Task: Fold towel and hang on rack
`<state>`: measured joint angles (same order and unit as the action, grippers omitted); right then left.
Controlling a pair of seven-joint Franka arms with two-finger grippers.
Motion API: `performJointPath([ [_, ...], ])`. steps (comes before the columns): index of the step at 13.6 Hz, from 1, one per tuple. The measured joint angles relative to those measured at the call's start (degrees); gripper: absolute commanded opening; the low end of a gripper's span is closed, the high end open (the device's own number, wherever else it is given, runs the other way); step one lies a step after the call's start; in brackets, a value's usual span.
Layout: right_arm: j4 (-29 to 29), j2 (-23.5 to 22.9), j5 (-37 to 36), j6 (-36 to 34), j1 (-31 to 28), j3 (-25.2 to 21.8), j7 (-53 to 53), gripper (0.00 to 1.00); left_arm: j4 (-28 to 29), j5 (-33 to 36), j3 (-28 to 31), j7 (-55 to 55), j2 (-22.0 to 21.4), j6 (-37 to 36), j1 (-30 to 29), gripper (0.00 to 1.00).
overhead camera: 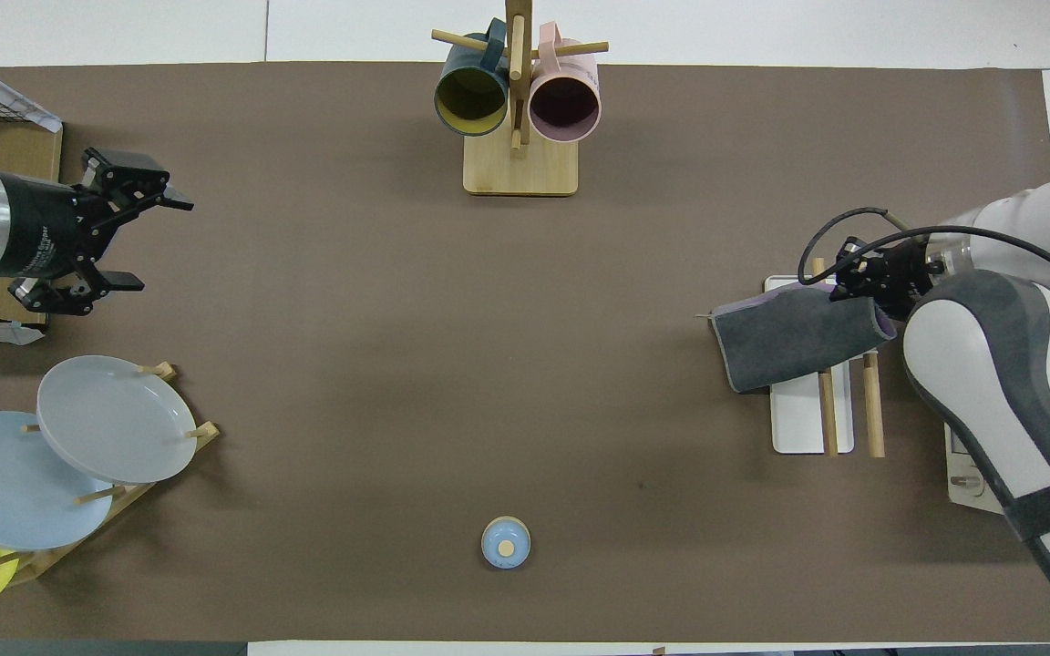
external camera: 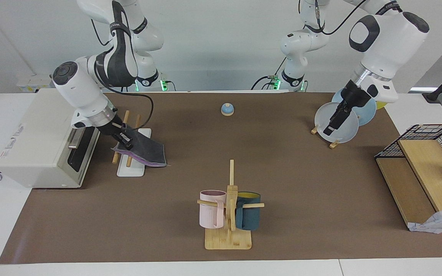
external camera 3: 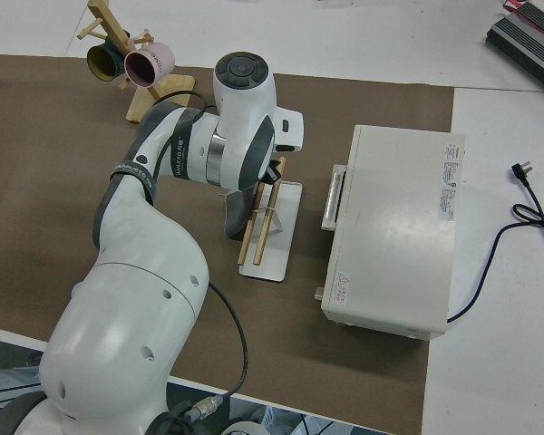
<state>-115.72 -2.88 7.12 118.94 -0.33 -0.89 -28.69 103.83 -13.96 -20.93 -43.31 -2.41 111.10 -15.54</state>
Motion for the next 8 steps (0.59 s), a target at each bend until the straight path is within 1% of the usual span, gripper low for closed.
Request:
performJointPath([
  [2, 0.0, 0.1, -6.9, -0.3, -0.4, 0.0, 3.5, 0.0, -0.3, 3.3, 0.0, 7.6, 0.0, -1.4, -0.7, 1.0],
  [3, 0.0, 0.2, -8.8, -0.6, -0.4, 0.0, 5.2, 0.0, -0.7, 4.7, 0.0, 11.5, 0.0, -2.2, -0.7, 1.0],
  [5, 0.0, 0.2, -10.0, -1.4, -1.1, 0.0, 8.5, 0.0, -1.9, 7.7, 0.0, 19.0, 0.0, -5.1, -0.9, 1.0],
  [8, 0.0, 0.3, -10.4, -2.2, -3.3, 0.0, 12.2, 0.0, -5.4, 12.2, 0.1, 28.4, 0.1, -12.4, -1.8, 1.0],
])
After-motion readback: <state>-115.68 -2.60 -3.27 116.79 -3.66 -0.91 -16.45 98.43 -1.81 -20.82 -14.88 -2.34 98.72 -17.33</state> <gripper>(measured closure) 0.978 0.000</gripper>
